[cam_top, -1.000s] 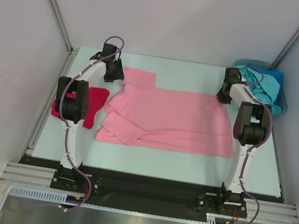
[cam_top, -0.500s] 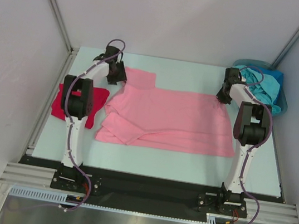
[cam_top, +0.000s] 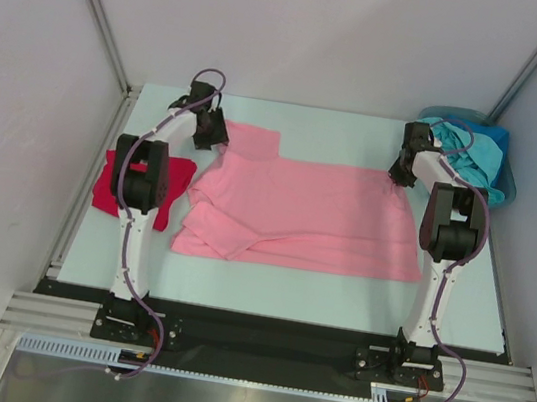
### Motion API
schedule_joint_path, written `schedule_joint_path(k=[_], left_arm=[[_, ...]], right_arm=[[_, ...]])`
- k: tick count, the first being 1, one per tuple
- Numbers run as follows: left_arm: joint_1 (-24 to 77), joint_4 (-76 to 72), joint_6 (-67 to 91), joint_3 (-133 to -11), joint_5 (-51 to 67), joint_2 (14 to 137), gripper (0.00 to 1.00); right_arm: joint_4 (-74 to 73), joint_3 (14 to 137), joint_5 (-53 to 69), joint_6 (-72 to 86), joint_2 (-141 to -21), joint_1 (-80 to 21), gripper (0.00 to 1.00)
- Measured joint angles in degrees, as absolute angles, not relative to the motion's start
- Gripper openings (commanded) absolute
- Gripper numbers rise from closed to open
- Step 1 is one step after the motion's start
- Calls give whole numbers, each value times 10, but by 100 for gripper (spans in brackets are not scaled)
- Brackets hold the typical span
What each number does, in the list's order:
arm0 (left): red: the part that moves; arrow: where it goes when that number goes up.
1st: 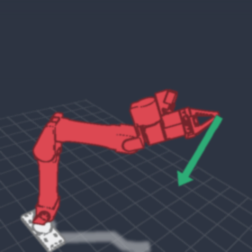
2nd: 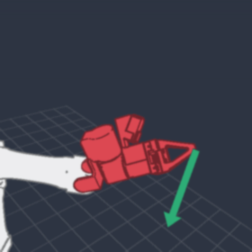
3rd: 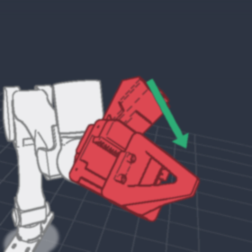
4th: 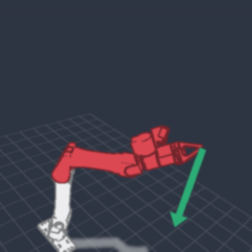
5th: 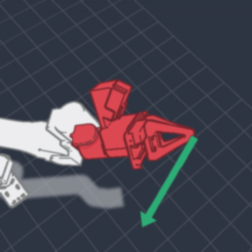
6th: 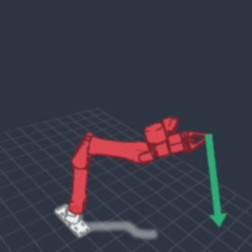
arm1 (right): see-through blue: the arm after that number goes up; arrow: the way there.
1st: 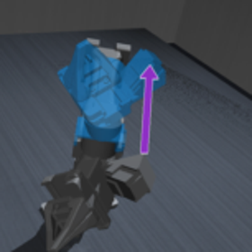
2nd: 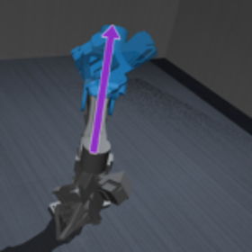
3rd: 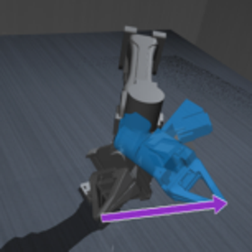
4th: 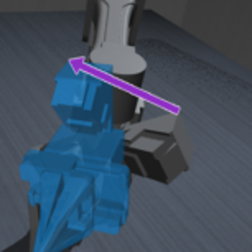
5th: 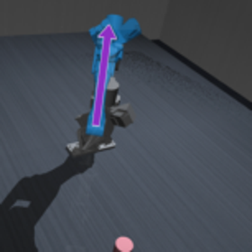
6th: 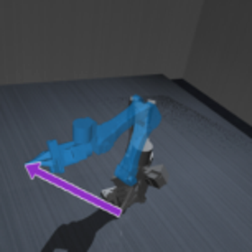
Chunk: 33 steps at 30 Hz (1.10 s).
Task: Fold and stack the t-shirts
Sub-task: Fold the tshirt
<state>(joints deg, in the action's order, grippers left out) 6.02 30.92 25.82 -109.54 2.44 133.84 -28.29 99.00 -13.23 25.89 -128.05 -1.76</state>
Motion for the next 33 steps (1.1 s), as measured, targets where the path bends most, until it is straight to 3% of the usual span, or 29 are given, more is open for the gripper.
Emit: schedule_joint_path(k=[33], left_arm=[[63, 299, 270, -1226, 67, 1425, 58]], right_arm=[[-258, 965, -126, 268, -1268, -17, 8]])
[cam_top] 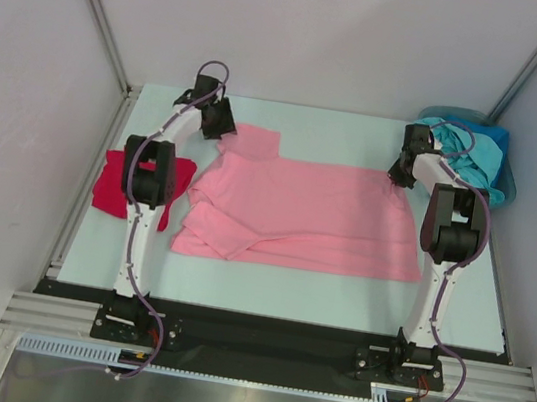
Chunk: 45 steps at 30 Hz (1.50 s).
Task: Fold and stack the t-shirts
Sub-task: Fold the tshirt
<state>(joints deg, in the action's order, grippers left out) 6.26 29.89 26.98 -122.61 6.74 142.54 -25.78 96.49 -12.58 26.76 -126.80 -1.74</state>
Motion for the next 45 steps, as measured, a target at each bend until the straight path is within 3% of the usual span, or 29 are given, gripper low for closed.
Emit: schedule_joint_path(k=[9, 21, 45], left_arm=[[66, 328, 274, -1265, 62, 1446, 52], [81, 349, 264, -1272, 1, 1446, 58], [63, 373, 249, -1230, -48, 1418, 57]], right_arm=[[-252, 955, -115, 274, -1262, -18, 7], [-244, 942, -107, 280, -1255, -18, 6], [-231, 926, -97, 285, -1247, -19, 3]])
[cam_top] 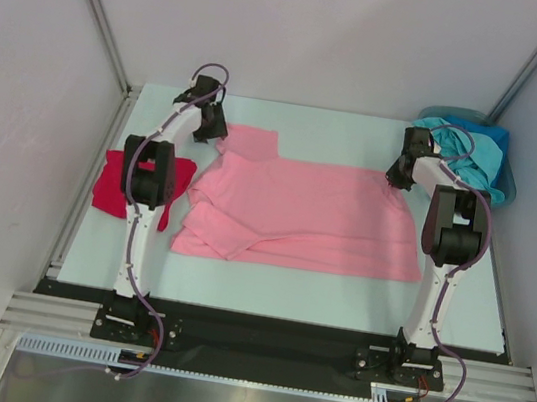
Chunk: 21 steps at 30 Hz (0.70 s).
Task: Fold and stack the t-shirts
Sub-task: Fold the tshirt
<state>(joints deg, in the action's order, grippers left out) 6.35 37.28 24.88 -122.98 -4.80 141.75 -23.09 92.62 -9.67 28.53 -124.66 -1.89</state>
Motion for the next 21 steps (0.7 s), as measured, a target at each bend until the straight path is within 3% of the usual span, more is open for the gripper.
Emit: schedule_joint_path(k=[16, 19, 21], left_arm=[[89, 366, 248, -1230, 0, 1418, 56], [94, 366, 245, -1230, 3, 1418, 49], [96, 367, 244, -1229, 5, 1418, 36]], right_arm=[[-227, 921, -95, 288, -1244, -20, 1], [-223, 917, -95, 288, -1242, -21, 1], [-223, 917, -95, 288, -1241, -21, 0]])
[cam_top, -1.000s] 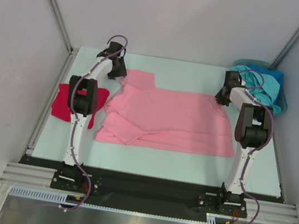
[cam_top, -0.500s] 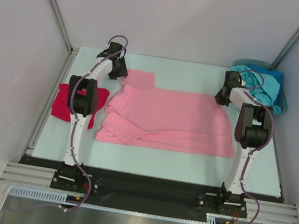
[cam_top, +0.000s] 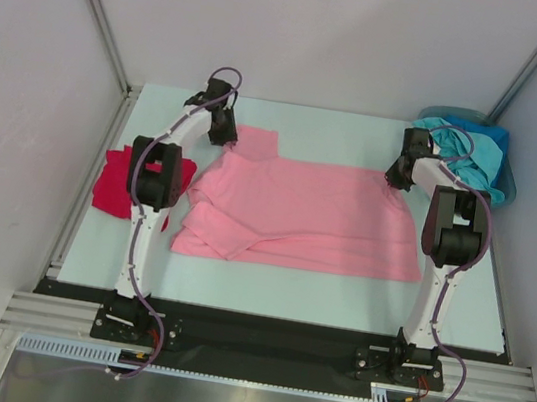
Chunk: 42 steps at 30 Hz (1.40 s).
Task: Fold and stack the t-shirts
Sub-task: Fold the tshirt
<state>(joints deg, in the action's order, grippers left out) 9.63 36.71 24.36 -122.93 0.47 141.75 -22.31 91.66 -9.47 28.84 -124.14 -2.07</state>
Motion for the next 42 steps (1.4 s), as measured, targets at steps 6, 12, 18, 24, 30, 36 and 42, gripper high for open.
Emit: schedule_joint_path(k=[6, 12, 18, 24, 30, 36, 42], left_arm=[[96, 371, 241, -1225, 4, 1418, 0], [96, 368, 239, -1221, -3, 1417, 0], [100, 350, 239, -1196, -19, 1402, 0], [99, 349, 240, -1180, -26, 1389, 0], [99, 347, 242, -1169, -23, 1368, 0], [99, 331, 250, -1148, -13, 1328, 0], [99, 302, 256, -1091, -8, 1271, 0]], right_arm=[[-219, 909, -91, 289, -1237, -21, 0], [-208, 896, -89, 289, -1231, -21, 0], [-174, 839, -91, 298, -1195, -24, 0], [-119, 762, -101, 300, -1134, -30, 0], [-43, 715, -102, 295, -1081, -37, 0], [21, 679, -96, 289, -1060, -42, 0], [38, 658, -99, 300, -1055, -47, 0]])
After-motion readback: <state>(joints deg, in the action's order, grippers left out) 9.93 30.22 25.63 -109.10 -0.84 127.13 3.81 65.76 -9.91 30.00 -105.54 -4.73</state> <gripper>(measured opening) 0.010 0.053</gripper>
